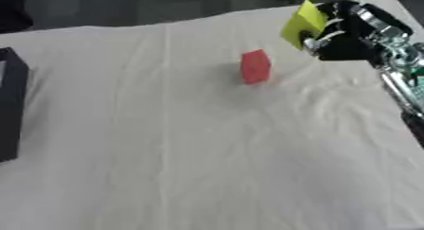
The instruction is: Pick up the objects with one hand, pass them to the other hand, and then place them into the box on the other side of the table.
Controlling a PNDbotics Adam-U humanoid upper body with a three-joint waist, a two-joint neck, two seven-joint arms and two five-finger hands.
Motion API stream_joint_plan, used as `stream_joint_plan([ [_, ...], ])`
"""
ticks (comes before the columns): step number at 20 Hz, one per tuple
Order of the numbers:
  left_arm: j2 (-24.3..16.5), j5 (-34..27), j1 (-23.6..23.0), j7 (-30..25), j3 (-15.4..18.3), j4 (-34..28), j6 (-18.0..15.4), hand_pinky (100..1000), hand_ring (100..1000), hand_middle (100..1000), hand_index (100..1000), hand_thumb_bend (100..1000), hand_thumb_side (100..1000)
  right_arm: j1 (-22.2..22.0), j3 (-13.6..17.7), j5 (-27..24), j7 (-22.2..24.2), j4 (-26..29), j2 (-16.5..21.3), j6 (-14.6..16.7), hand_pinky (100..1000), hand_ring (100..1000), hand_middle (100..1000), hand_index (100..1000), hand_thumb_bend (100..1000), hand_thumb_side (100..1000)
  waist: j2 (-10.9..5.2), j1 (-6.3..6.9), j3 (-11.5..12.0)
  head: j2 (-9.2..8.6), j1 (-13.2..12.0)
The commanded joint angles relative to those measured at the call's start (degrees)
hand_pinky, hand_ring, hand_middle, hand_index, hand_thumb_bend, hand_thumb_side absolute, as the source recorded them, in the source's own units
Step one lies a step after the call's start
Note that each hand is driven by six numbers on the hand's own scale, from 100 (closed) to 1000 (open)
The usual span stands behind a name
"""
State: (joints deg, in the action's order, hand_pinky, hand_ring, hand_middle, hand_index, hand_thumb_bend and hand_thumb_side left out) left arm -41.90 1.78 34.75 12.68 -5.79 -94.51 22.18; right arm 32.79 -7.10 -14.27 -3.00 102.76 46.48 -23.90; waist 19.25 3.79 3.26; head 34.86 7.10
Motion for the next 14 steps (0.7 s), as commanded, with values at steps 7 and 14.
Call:
stream_joint_plan([
  [7,-1.2,0.2,0.9,-0.1,0.6,-1.0,-0.2,723,661,624,699,431,352,-2.2,-2.0,-2.2,1.4,11.4,-1.8,-1.8,684,685,551,688,104,124,-1.86,-0.14,0.2,0.62,-1.9],
  [14,-1.1,0.5,1.5,-1.6,-0.5,-2.3,-0.7,726,665,632,717,440,361,-1.5,-5.8,-0.3,4.0,11.8,-5.3,1.1,681,684,551,688,100,148,-2.35,-0.15,0.2,1.36,-3.1],
])
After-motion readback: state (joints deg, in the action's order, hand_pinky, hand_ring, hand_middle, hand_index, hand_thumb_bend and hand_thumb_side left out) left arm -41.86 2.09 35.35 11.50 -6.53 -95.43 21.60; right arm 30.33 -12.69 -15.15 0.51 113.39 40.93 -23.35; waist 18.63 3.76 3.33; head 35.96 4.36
